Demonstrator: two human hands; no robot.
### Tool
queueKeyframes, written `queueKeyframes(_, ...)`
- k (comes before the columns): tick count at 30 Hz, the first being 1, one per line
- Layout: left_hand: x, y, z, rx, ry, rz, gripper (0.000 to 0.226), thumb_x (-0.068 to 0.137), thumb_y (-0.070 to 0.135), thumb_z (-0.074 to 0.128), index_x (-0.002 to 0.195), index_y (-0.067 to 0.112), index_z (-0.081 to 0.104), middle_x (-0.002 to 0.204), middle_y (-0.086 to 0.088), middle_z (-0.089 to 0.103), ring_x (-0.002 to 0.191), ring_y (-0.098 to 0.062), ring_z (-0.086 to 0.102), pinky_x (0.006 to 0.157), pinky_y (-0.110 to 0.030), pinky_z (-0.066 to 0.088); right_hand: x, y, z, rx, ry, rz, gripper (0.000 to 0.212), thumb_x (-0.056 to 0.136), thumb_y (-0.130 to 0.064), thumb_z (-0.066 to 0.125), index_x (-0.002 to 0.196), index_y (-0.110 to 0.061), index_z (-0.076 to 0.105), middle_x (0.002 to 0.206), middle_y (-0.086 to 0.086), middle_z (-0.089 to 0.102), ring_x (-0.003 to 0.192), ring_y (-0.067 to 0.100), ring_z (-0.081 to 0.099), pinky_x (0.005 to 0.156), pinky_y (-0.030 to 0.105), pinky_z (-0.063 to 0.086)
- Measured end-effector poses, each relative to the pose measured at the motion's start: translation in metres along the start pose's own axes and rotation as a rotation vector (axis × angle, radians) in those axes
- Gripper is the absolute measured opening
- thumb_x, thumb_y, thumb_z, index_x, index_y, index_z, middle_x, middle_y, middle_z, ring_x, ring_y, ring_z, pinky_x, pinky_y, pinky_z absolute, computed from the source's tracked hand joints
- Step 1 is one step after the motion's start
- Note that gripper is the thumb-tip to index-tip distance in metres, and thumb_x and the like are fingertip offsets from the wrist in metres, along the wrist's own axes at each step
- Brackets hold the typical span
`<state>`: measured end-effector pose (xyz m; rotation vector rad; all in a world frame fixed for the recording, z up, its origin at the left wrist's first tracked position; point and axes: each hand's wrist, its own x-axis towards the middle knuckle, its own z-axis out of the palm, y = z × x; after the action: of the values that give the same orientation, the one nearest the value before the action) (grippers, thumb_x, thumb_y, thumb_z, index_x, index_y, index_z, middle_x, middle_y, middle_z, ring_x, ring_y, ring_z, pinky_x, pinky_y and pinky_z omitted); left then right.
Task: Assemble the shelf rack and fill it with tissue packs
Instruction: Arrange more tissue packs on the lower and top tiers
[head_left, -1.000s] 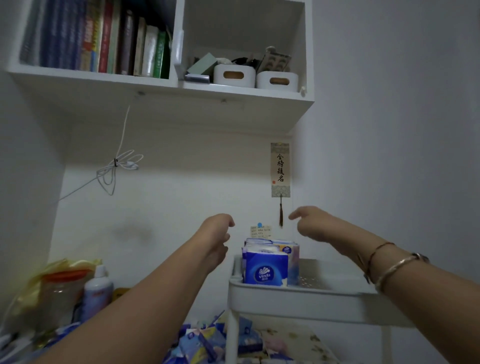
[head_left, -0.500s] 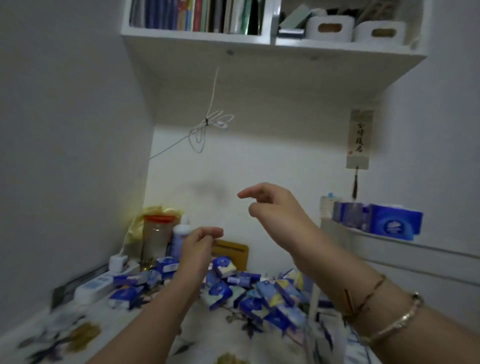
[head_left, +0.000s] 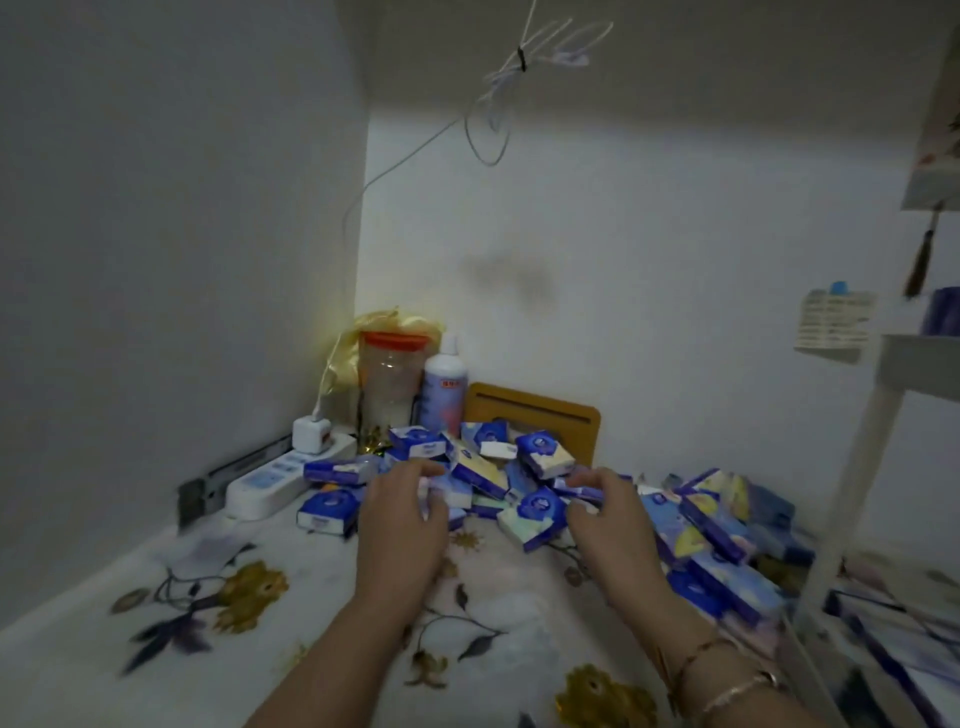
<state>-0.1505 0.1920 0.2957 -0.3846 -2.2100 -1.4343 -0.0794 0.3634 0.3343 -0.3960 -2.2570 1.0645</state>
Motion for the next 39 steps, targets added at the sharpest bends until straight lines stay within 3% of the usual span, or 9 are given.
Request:
queueKeyframes(6,0.000,-0.023,0.007,0.329,-0.300,-0.005,0.069,0.089,0.043,0.059,0.149,0.026,0.029,0.155,0.006,0.030,0.142,-0.016,0.026,0.116,-0.037,0.026,0.002,0.023,0.037,-0.263,-0.056,-0.034,0.074,0.080,-0.043,0.069,0.141,-0.023,0.033,0.142,-0.001,0.037,0.133,0.019,0.032,0.110,0.035,0.035)
queueKeyframes(11,0.001,-0.018,0.004,0.510,-0.296,-0.022,0.078,0.087,0.047,0.059,0.150,0.026,0.019,0.152,0.001,0.031,0.138,-0.025,0.026,0.110,-0.039,0.030,0.001,0.035,0.045,-0.398,-0.136,-0.030,0.085,0.079,-0.046,0.067,0.146,-0.017,0.024,0.140,0.005,0.040,0.132,0.023,0.033,0.109,0.037,0.034)
queueKeyframes(17,0.001,-0.016,0.003,0.723,-0.326,-0.139,0.076,0.085,0.059,0.055,0.145,0.018,0.029,0.149,-0.012,0.018,0.131,-0.035,0.025,0.109,-0.039,0.029,-0.009,0.028,0.041,-0.152,-0.160,-0.051,0.086,0.072,-0.027,0.073,0.142,-0.024,0.024,0.140,0.000,0.030,0.133,0.019,0.028,0.107,0.039,0.038)
queueKeyframes(20,0.002,-0.012,-0.001,0.525,-0.341,-0.252,0.058,0.083,0.058,0.055,0.122,0.016,0.052,0.132,-0.012,0.042,0.118,-0.028,0.043,0.099,-0.037,0.041,-0.013,0.026,0.042,-0.091,-0.174,-0.101,0.093,0.074,-0.020,0.075,0.146,-0.022,0.016,0.142,-0.002,0.021,0.134,0.017,0.032,0.106,0.033,0.039)
queueKeyframes(23,0.008,0.009,-0.005,-0.124,-0.265,-0.534,0.031,0.091,0.049,0.048,0.085,0.019,0.053,0.090,-0.005,0.058,0.079,-0.019,0.056,0.077,-0.033,0.049,-0.015,0.023,0.040,-0.054,-0.167,-0.176,0.086,0.078,-0.021,0.075,0.143,-0.023,0.019,0.137,-0.007,0.019,0.126,0.014,0.038,0.096,0.024,0.042)
queueKeyframes(26,0.010,0.025,-0.002,-0.511,-0.197,-0.724,0.016,0.095,0.025,0.049,0.106,0.013,0.048,0.084,-0.007,0.052,0.069,-0.021,0.052,0.057,-0.031,0.051,-0.018,0.017,0.036,-0.008,-0.166,-0.294,0.078,0.079,-0.020,0.074,0.139,-0.029,0.024,0.133,-0.012,0.021,0.121,0.008,0.041,0.086,0.013,0.043)
queueKeyframes(30,-0.003,0.030,0.003,-0.561,-0.380,-0.550,0.037,0.095,0.012,0.044,0.132,0.015,0.041,0.111,-0.012,0.061,0.095,-0.030,0.062,0.079,-0.040,0.055,-0.025,0.003,0.036,0.262,-0.430,-0.273,0.079,0.077,-0.018,0.074,0.134,-0.049,0.029,0.133,-0.008,0.042,0.104,0.008,0.061,0.080,0.025,0.056)
queueKeyframes(34,-0.005,0.024,0.002,-0.662,-0.381,-0.501,0.042,0.093,0.013,0.053,0.132,0.015,0.038,0.115,-0.016,0.063,0.093,-0.027,0.067,0.086,-0.046,0.055,-0.028,-0.008,0.034,0.396,-0.543,-0.250,0.085,0.084,-0.006,0.067,0.135,-0.050,0.014,0.110,-0.025,0.048,0.091,-0.008,0.058,0.067,0.009,0.049)
queueKeyframes(39,-0.009,0.012,0.003,-0.521,-0.397,-0.321,0.044,0.089,0.035,0.062,0.125,0.034,0.037,0.119,-0.007,0.061,0.095,-0.018,0.067,0.084,-0.038,0.055,-0.024,-0.004,0.020,0.211,-0.608,-0.266,0.077,0.085,-0.005,0.064,0.143,-0.037,0.025,0.126,-0.016,0.050,0.124,0.007,0.047,0.086,0.010,0.046)
